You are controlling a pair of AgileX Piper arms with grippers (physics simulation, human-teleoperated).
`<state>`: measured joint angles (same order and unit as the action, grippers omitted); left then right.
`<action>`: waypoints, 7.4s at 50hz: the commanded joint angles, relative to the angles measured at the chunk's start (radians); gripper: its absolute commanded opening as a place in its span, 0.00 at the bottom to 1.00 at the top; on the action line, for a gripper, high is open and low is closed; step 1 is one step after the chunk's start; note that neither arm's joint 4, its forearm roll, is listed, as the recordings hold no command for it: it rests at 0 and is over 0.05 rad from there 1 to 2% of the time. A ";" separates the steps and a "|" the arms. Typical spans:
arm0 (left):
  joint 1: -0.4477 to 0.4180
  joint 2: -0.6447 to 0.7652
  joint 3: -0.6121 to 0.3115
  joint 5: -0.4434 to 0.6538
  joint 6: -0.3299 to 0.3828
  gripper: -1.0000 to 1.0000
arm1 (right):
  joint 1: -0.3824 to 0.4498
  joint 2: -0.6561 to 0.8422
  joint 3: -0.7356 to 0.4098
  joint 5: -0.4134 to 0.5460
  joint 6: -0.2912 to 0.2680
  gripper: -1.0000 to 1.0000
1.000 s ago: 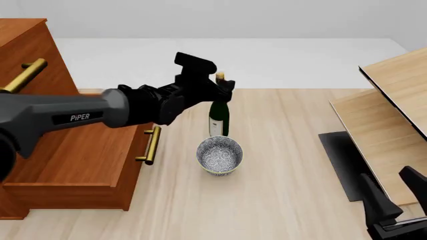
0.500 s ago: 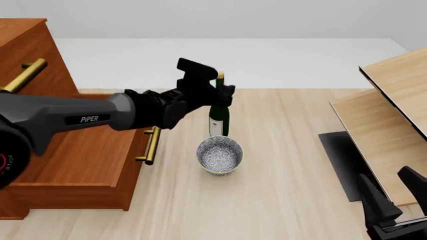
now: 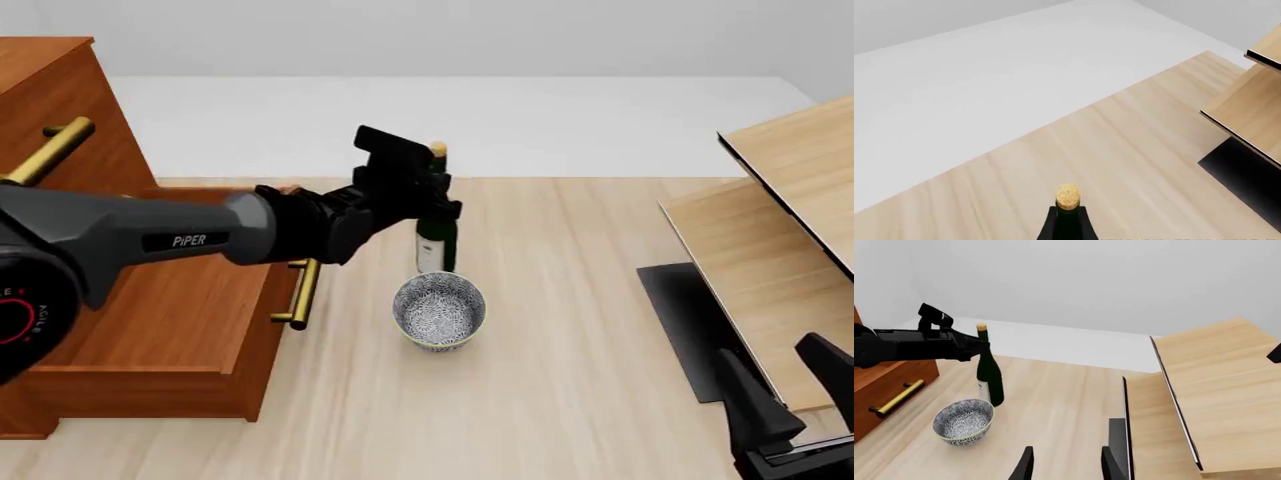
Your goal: Put the wine bottle in the bottom drawer of the cabinet.
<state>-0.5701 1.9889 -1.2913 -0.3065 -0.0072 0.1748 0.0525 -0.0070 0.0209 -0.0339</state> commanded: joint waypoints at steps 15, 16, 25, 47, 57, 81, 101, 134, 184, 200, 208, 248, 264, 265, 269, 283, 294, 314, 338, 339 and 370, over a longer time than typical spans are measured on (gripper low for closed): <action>-0.013 -0.030 -0.015 0.023 0.016 0.00 | 0.003 0.002 -0.001 -0.001 -0.002 1.00; -0.013 -0.033 -0.018 0.027 0.017 0.00 | 0.003 0.001 -0.002 0.000 -0.002 1.00; -0.015 -0.072 -0.047 0.069 0.034 0.00 | 0.004 0.002 -0.005 -0.001 -0.003 1.00; -0.023 -0.184 -0.083 0.137 0.048 0.00 | 0.012 -0.010 -0.021 0.017 -0.013 1.00; -0.034 -0.281 -0.100 0.206 0.057 0.00 | 0.017 0.001 -0.022 0.007 -0.014 1.00; -0.014 -0.581 -0.100 0.413 0.042 0.00 | 0.026 0.000 -0.046 0.008 -0.015 1.00; 0.096 -0.867 -0.083 0.623 0.029 0.00 | 0.029 0.003 -0.048 0.003 -0.013 1.00; 0.261 -1.065 -0.113 0.935 0.062 0.00 | 0.043 0.014 -0.055 -0.010 -0.010 1.00; 0.397 -1.151 0.022 1.041 0.000 0.00 | 0.059 0.039 -0.041 -0.037 -0.007 1.00; 0.401 -1.192 0.129 1.011 -0.017 0.00 | 0.061 0.037 -0.040 -0.033 -0.006 1.00; 0.394 -1.218 0.180 1.025 -0.030 0.00 | 0.059 0.035 -0.037 -0.029 -0.011 1.00; 0.415 -1.226 0.318 0.983 -0.017 0.00 | 0.062 0.035 -0.033 -0.027 -0.008 1.00; 0.405 -1.224 0.347 0.965 -0.034 0.00 | 0.061 0.045 -0.033 -0.036 -0.008 1.00; 0.401 -1.222 0.347 0.965 -0.040 0.00 | 0.061 0.046 -0.033 -0.037 -0.008 1.00; 0.401 -1.222 0.358 0.954 -0.035 0.00 | 0.062 0.044 -0.034 -0.034 -0.008 1.00; 0.399 -1.222 0.389 0.929 -0.041 0.00 | 0.061 0.038 -0.033 -0.026 -0.008 1.00; 0.391 -1.206 0.365 0.953 -0.042 0.00 | 0.067 0.058 -0.030 -0.045 -0.009 1.00; 0.411 -1.002 0.233 1.112 -0.035 0.00 | 0.098 0.132 -0.011 -0.106 -0.005 1.00; 0.442 -0.787 0.012 1.169 -0.058 0.00 | 0.099 0.153 -0.002 -0.113 -0.011 1.00; 0.456 -0.783 0.008 1.165 -0.030 0.00 | 0.100 0.152 -0.002 -0.112 -0.010 1.00; 0.491 -0.613 -0.028 1.129 0.046 0.00 | 0.105 0.190 0.003 -0.134 -0.010 1.00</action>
<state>-0.1107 1.3380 -1.2779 0.8219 0.0143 0.2770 0.2293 -0.0056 -0.1020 -0.0440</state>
